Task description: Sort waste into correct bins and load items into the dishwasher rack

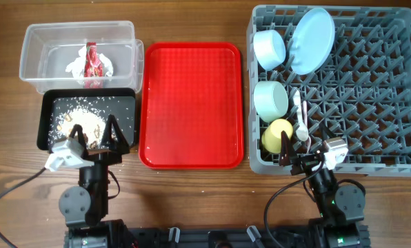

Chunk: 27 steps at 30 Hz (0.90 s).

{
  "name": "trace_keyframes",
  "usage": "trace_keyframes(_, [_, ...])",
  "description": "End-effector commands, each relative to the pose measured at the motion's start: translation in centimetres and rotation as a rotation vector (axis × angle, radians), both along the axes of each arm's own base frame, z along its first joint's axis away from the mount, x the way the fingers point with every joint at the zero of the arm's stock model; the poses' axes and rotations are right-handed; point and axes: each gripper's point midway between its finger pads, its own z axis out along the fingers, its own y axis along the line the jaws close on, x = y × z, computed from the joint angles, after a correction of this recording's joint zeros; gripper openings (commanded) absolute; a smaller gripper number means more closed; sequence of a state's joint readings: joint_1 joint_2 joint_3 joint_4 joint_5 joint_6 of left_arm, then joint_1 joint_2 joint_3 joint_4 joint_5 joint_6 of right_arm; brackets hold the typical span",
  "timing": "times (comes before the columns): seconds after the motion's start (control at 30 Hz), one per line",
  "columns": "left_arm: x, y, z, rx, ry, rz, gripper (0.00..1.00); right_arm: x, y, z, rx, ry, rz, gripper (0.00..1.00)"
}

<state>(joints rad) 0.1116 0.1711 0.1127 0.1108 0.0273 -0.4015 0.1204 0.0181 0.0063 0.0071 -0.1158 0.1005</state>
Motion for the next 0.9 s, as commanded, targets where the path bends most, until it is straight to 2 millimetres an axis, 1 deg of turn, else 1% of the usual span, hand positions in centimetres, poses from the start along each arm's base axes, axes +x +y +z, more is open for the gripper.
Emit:
trace_keyframes(0.0, [-0.7, 0.1, 0.1, 0.011, -0.059, 0.012, 1.0, -0.1, 0.2, 0.2, 0.012, -0.007, 0.012, 1.0])
trace_keyframes(0.13, [-1.1, 0.0, -0.2, 0.013, -0.087, 0.013, 1.0, -0.1, 0.2, 0.2, 0.012, -0.007, 0.012, 1.0])
trace_keyframes(0.3, [-0.8, 0.1, -1.9, 0.009, -0.041, 0.015, 1.0, -0.1, 0.2, 0.2, 0.012, -0.007, 0.012, 1.0])
trace_keyframes(0.47, [-0.7, 0.1, -4.7, -0.003, 0.075, 0.014, 1.0, -0.1, 0.2, 0.2, 0.012, -0.007, 0.012, 1.0])
trace_keyframes(0.5, [-0.7, 0.0, -5.7, -0.007, 0.115, 0.01, 1.0, -0.1, 0.2, 0.2, 0.012, -0.007, 0.012, 1.0])
trace_keyframes(0.53, [-0.7, -0.1, -6.0, -0.008, 0.126, 0.001, 1.0, -0.1, 0.2, 0.2, 0.012, -0.007, 0.012, 1.0])
trace_keyframes(0.87, [-0.7, -0.3, -6.0, -0.008, 0.125, -0.01, 1.0, -0.1, 0.2, 0.2, 0.012, -0.007, 0.012, 1.0])
